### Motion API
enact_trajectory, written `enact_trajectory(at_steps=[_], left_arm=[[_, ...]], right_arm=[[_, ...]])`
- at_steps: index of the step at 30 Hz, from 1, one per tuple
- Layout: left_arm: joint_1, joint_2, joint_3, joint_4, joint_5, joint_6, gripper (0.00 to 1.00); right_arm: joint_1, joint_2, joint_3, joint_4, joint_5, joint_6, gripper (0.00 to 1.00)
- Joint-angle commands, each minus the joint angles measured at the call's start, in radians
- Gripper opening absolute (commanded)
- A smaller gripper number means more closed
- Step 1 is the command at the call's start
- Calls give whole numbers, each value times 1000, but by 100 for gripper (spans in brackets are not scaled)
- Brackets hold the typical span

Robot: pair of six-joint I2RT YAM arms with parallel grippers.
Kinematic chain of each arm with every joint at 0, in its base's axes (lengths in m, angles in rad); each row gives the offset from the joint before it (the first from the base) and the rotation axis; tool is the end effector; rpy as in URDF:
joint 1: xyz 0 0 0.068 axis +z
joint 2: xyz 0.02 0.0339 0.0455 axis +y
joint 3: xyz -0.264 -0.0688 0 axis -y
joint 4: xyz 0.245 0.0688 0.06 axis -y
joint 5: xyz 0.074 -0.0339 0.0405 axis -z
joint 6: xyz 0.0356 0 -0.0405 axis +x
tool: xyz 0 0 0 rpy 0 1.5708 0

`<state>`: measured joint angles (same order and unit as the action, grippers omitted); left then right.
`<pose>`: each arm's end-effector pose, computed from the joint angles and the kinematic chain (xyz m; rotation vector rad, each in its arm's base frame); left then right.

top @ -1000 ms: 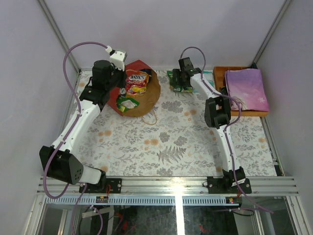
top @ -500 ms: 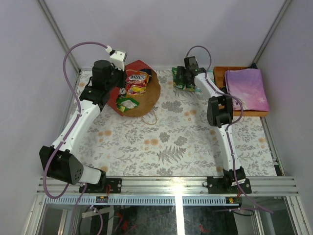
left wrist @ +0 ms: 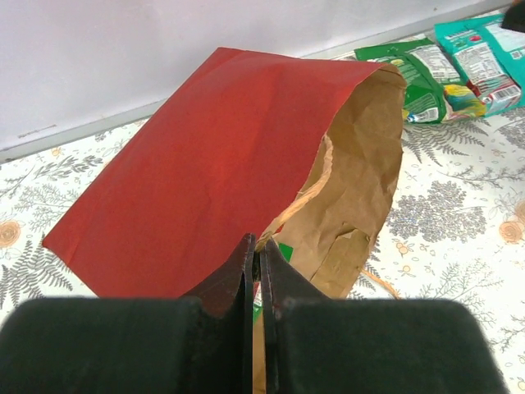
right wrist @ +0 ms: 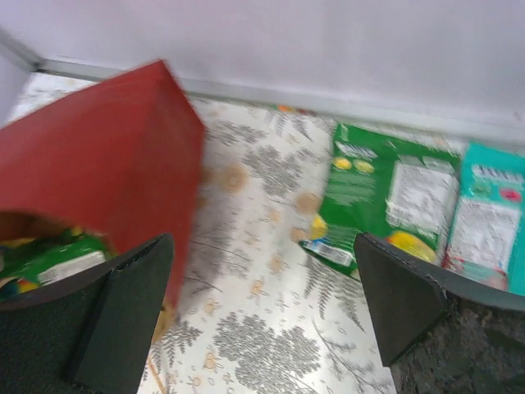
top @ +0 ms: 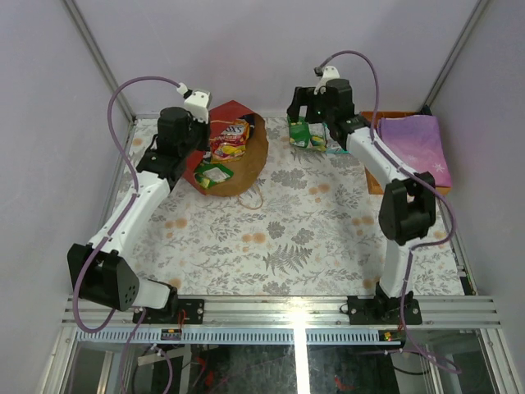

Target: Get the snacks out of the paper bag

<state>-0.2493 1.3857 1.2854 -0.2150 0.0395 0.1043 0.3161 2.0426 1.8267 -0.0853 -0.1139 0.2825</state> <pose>0.3150 -0.0816 0.3742 0.3587 1.8537 -0.1364 0.4707 0.1582 0.3223 -0.1117 1.8994 0.5164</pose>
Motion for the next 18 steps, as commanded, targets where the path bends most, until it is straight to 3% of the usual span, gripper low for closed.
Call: enact_trajectory(at_steps=[1,7,12,18], left_arm=[[-7,-35,-31,97,-65,-12,0],[-5,-53,-65,107,-93,-9,0],[-6,-59,-83,114,-114,-6,0],[-5,-57,-96,121,-152,0,0]], right_arm=[[97,-116,-221,297,-112,-148,100],[176,-155,-354,395,-192,-243,90],[226,-68,-229,280,-76,-315,80],[241,45,-120,274,49,-338,67]])
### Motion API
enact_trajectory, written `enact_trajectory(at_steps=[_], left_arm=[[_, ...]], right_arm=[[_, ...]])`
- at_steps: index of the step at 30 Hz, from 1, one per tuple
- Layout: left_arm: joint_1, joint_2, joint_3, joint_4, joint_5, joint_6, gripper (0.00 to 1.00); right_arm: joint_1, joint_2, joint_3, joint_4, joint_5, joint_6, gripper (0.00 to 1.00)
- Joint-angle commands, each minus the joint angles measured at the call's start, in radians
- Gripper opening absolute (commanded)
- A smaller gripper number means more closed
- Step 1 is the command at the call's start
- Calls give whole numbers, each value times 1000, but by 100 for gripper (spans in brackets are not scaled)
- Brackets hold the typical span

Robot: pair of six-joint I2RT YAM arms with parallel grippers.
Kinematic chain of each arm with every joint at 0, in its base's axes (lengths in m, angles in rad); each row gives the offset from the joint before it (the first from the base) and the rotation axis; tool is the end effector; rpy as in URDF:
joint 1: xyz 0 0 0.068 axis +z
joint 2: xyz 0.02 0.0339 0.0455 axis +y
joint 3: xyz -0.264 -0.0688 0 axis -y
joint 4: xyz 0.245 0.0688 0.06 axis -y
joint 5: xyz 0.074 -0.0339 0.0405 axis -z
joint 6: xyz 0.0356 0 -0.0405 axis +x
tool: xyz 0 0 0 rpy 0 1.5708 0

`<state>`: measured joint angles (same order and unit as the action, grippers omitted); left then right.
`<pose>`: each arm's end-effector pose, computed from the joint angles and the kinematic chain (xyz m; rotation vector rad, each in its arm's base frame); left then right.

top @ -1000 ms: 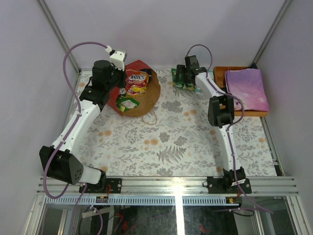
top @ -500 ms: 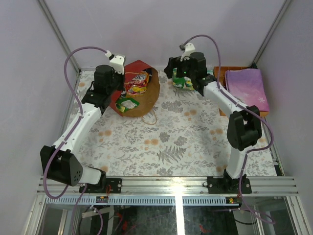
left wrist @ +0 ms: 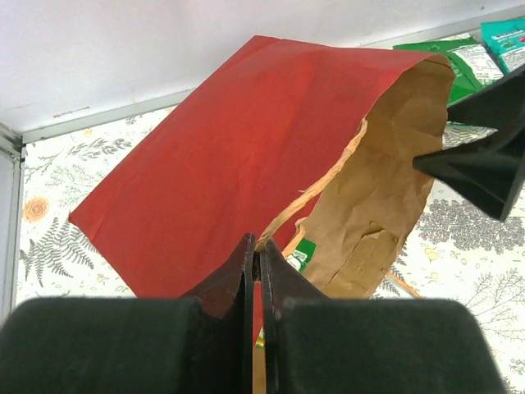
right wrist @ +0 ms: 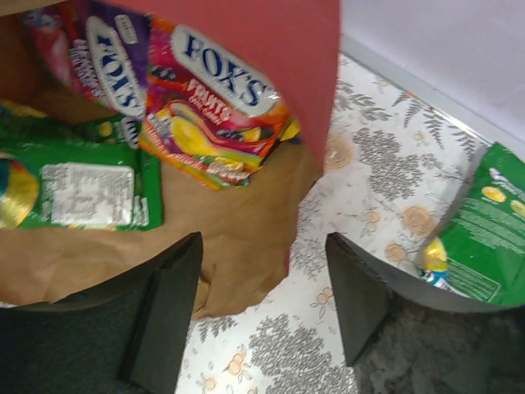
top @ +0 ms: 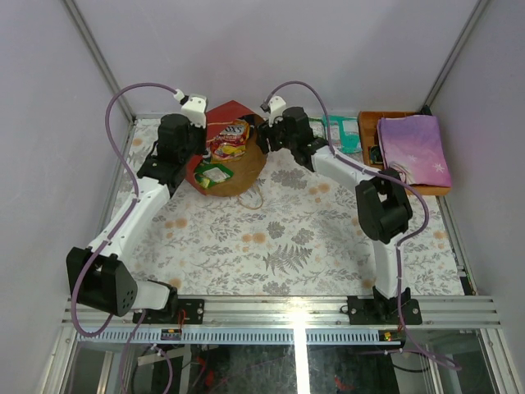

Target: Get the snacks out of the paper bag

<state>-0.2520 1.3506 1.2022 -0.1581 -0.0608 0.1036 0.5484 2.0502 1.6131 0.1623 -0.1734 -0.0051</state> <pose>0.3084 -0.0772 0.3612 0.2908 1.8543 -0.0450 0.4185 0.2628 0.2688 -0.6299 1.7668 0.5369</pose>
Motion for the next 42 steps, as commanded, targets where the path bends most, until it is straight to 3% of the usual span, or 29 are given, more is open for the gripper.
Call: enact_trajectory(at_steps=[1,6,12,28,36,42], left_arm=[[-3,-19,-13,64,-56,2,0],[-3,-6,-16,77,-96,12,0],[-3,27,3,82,-150,21,0],[8,27,-1,95,-330,60,0],[61,16,-10,99,-345,40,0],[76,11,-14,102,-336,39,0]], right_arm=[[12,54,105,31,116,-51,63],[41,108,129,67,188,-53,43],[71,135,132,89,226,-17,1],[151,240,291,-4,228,-6,0],[179,321,461,-100,228,-24,0],[180,282,433,-108,246,-11,6]])
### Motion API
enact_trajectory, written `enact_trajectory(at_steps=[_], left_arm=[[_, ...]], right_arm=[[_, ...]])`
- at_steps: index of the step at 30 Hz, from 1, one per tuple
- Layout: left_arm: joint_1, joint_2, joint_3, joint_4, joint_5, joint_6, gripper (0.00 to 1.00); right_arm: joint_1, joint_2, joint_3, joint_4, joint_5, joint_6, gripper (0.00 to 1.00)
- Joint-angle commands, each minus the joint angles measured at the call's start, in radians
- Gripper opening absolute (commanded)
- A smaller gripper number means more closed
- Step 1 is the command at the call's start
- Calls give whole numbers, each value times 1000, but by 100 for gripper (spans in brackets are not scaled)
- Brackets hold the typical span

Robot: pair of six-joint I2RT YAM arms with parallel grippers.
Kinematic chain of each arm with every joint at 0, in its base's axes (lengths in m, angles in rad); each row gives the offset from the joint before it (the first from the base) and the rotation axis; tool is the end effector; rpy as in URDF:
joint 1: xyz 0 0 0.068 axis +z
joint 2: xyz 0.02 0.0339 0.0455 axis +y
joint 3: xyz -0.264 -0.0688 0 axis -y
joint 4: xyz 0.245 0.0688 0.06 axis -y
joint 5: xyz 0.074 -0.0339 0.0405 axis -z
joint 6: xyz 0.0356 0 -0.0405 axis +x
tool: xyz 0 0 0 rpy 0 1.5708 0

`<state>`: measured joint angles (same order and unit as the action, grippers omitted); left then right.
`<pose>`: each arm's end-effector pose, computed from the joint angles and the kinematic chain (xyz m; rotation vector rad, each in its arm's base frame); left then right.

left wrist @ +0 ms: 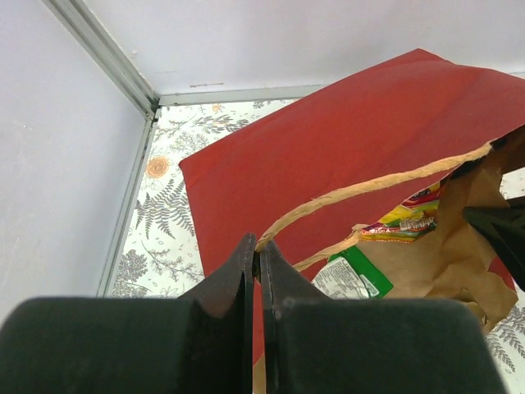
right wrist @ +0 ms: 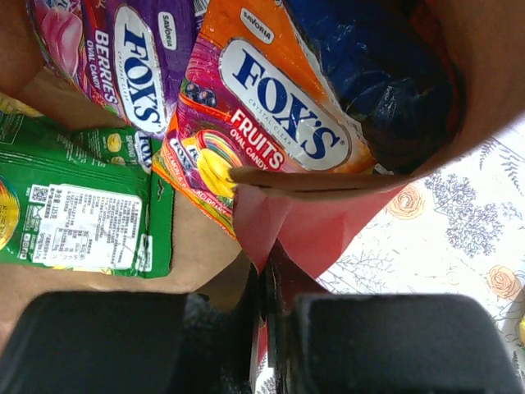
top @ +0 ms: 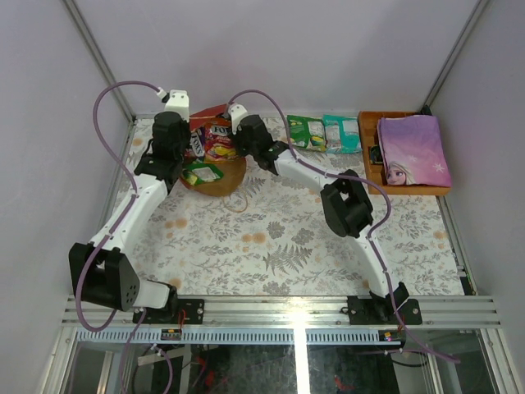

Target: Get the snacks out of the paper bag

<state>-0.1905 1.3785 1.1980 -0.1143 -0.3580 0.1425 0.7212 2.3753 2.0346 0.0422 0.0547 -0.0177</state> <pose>0.3205 -0.0491 0.3565 0.0615 1.8560 0.3002 0.4263 0.3722 0.2390 -0.6473 1.7774 0.4327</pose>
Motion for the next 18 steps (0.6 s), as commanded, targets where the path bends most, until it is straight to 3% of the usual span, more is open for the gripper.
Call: enact_trajectory(at_steps=[1,2,3,5,6,9,12,18], left_arm=[[20,-15,-9,59,-40,0,0],[25,-13,-7,59,-41,-1,0],[29,-14,-6,58,-41,-2,0],[33,-14,-1,52,-33,-7,0],[32,-16,-1,50,-24,-8,0],[32,-23,-1,46,0,-10,0],[33,-22,-3,45,18,-12,0],[33,-8,-1,32,44,-18,0]], right_arm=[[7,-60,-4,25,12,6,9],[7,-71,-8,30,4,11,13],[7,-74,4,19,3,15,23],[7,-73,35,-20,13,27,58],[7,-84,33,-29,26,34,71],[7,-184,-116,38,96,58,93],[9,-365,-375,205,127,91,100],[94,-572,-781,541,112,218,99]])
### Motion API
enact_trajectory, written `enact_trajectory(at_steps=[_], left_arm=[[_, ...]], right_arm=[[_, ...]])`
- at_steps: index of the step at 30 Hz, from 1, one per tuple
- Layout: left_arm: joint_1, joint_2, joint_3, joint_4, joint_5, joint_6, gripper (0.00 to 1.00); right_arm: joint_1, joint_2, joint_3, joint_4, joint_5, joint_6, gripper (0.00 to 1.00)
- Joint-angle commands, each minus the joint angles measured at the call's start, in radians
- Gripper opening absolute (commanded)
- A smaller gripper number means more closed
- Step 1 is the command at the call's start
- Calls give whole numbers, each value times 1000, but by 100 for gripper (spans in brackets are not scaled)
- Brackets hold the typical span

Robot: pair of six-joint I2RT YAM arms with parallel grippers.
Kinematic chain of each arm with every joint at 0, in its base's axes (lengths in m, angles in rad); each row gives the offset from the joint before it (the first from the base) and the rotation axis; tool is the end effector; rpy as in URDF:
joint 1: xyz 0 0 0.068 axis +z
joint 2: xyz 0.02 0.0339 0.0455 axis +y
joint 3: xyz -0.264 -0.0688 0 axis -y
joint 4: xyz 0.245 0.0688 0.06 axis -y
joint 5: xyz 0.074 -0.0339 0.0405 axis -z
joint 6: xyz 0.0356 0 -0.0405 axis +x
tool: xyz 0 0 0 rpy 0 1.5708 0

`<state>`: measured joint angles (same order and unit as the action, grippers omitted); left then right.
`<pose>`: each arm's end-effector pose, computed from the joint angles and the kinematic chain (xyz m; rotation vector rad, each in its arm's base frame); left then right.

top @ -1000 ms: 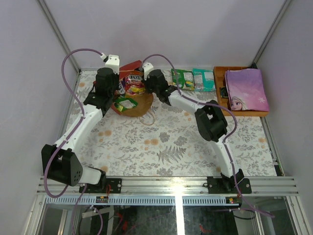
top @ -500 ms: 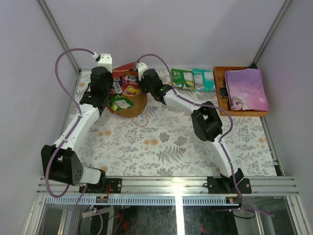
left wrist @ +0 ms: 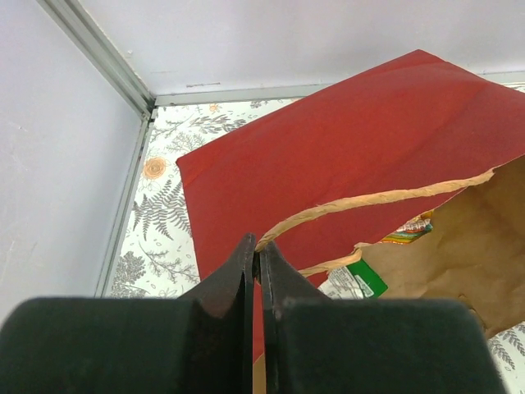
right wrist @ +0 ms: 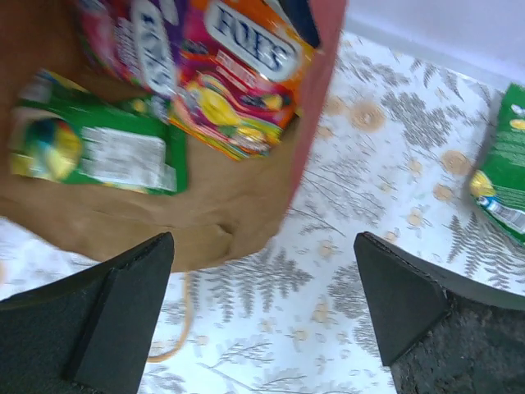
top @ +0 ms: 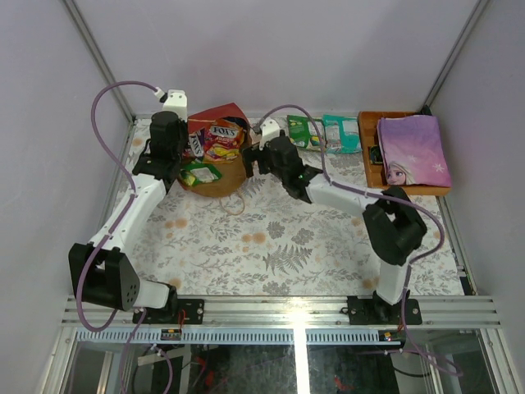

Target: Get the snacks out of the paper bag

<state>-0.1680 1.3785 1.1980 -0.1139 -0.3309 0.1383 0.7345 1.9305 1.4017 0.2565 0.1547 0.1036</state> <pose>0.3217 -0.0428 0.3564 0.0556 1.8577 0.2876 0.3450 0.3042 0.2594 -0.4729 1.8018 0.4427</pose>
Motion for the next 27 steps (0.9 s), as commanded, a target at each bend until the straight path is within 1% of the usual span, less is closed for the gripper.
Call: enact_trajectory(at_steps=[1,3,4,7,10,12,15,19,24,27], left_arm=[[9,-8,-1,30,25,-17,0],[9,-6,2,23,43,-23,0],[9,-5,4,17,52,-27,0],[9,5,24,-15,78,-41,0],[9,16,38,-33,100,-56,0],[9,21,41,-39,114,-64,0],[10,27,47,-47,122,-65,0],[10,49,64,-67,122,-66,0],[10,60,71,-75,119,-65,0],[10,63,75,-80,117,-64,0]], right_arm=[[103,-126,-178,377,-21,111,97],[146,-87,-172,435,-89,126,96],[163,-49,-137,436,-118,136,95],[175,84,26,410,-209,183,91],[183,201,147,423,-274,215,87],[199,253,205,427,-288,203,86],[228,302,244,442,-303,181,85],[243,363,319,420,-317,172,85],[260,458,410,396,-320,156,80],[271,508,463,391,-303,149,76]])
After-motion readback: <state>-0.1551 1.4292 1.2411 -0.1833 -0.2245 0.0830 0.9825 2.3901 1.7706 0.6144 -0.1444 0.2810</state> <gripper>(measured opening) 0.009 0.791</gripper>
